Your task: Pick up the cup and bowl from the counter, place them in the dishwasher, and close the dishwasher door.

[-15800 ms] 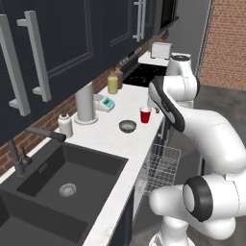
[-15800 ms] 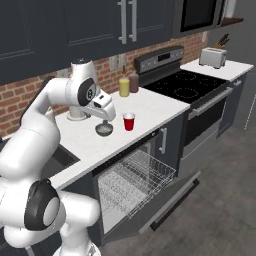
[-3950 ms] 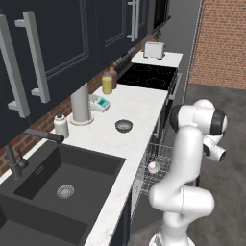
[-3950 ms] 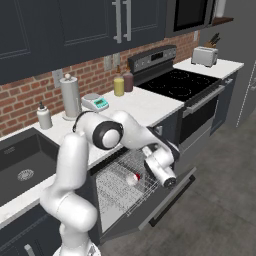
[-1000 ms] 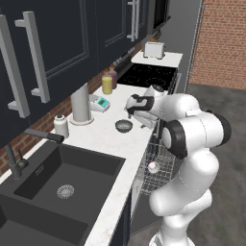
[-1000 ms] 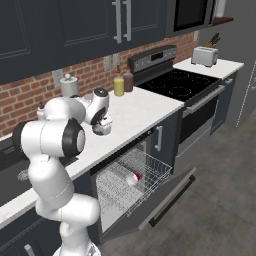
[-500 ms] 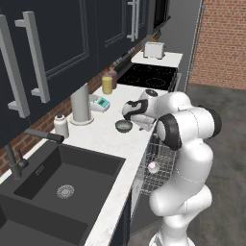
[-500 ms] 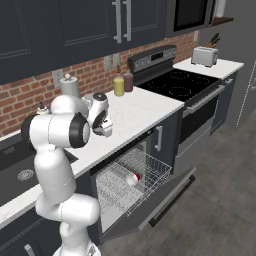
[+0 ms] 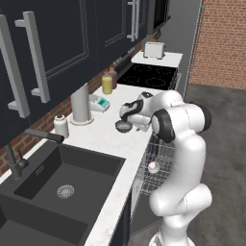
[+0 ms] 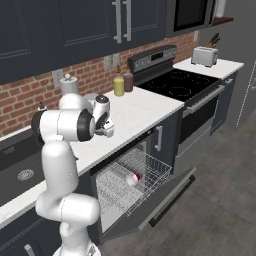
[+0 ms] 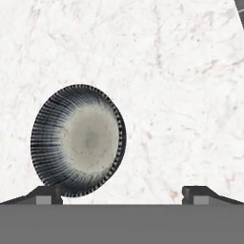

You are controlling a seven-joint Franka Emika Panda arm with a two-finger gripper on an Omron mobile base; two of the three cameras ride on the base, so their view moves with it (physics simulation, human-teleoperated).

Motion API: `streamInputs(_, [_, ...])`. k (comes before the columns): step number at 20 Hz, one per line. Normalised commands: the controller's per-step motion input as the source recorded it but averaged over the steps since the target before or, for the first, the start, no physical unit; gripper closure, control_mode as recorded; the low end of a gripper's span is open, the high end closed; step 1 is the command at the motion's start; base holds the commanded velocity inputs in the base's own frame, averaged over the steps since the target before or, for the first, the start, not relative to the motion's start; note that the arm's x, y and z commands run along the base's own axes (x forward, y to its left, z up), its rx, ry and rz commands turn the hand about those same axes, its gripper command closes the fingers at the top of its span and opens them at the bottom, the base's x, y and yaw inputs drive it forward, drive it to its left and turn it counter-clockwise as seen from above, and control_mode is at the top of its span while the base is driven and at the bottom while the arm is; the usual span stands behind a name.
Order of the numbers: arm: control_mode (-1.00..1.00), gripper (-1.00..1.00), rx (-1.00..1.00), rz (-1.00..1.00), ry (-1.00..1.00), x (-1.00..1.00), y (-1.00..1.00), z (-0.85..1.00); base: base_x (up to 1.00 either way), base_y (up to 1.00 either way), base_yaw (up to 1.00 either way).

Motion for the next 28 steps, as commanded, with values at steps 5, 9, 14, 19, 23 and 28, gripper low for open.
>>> streamInputs(5, [-1.00, -1.00, 0.00, 0.00, 0.02, 0.29, 0.00, -0.28, 0.00, 0.00, 0.00])
streamInputs(9, [-1.00, -1.00, 0.00, 0.00, 0.01, 0.25, 0.00, -0.26, 0.00, 0.00, 0.00])
streamInputs(14, [-1.00, -1.00, 0.00, 0.00, 0.00, 0.26, 0.00, -0.21, 0.00, 0.00, 0.00])
streamInputs(19, [-1.00, -1.00, 0.00, 0.00, 0.01, 0.26, 0.00, -0.19, 0.00, 0.00, 0.00])
streamInputs(23, [-1.00, 1.00, 0.00, 0.00, 0.03, 0.06, 0.00, -0.29, 0.00, 0.00, 0.00])
streamInputs(28, [-1.00, 1.00, 0.00, 0.00, 0.03, 0.00, 0.00, -0.26, 0.00, 0.00, 0.00])
